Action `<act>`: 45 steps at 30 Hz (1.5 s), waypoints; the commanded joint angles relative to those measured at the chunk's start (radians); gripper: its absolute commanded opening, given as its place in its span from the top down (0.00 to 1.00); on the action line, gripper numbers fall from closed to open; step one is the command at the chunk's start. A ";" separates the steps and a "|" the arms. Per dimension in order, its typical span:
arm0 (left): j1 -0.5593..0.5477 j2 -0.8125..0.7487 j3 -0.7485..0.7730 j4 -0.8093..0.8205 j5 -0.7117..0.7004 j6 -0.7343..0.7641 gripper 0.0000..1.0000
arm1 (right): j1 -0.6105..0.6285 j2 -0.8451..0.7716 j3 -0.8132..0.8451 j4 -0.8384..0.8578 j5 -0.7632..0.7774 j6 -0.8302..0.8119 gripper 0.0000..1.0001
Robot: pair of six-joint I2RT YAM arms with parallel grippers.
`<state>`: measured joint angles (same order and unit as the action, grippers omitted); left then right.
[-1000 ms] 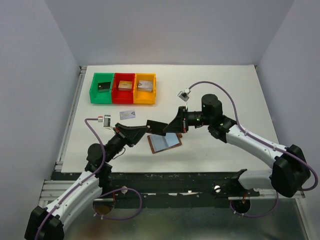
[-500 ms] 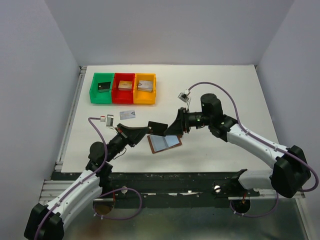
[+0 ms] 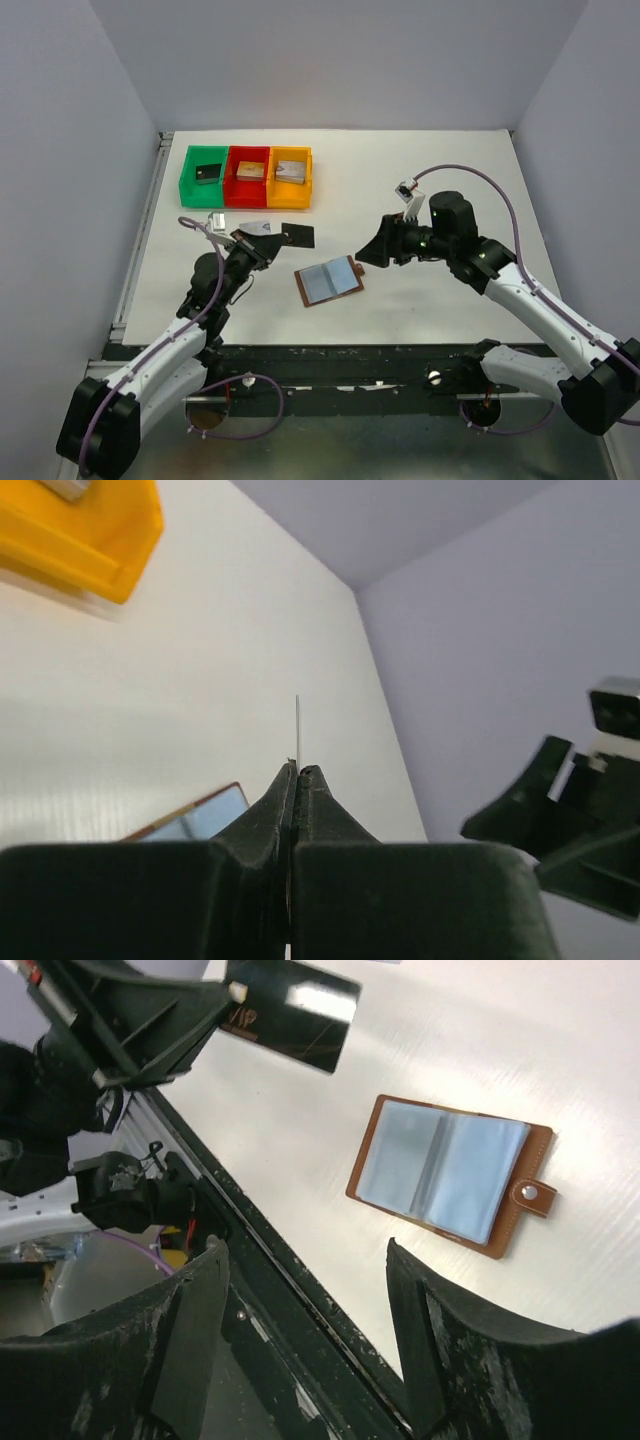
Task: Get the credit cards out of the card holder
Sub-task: Place the credit card at the center of the board.
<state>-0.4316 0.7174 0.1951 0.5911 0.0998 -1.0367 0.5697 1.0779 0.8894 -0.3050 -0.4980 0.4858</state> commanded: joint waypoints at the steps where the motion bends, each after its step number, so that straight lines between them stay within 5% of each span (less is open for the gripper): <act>1: 0.034 0.218 0.141 -0.096 -0.086 0.018 1.00 | 0.001 -0.024 -0.018 -0.082 0.084 -0.042 0.30; 16: 0.109 0.839 0.377 0.056 -0.069 0.032 1.00 | 0.004 -0.007 -0.079 -0.040 0.035 -0.033 0.33; 33: 0.172 1.039 0.428 0.118 0.020 0.043 1.00 | 0.004 0.042 -0.075 -0.025 0.036 -0.047 0.33; 45: 0.200 1.007 0.431 0.061 0.057 0.096 0.61 | 0.004 0.059 -0.066 -0.029 0.045 -0.043 0.33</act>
<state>-0.2417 1.7451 0.6079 0.6888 0.1246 -0.9794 0.5701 1.1301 0.8150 -0.3416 -0.4572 0.4515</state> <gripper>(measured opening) 0.316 0.674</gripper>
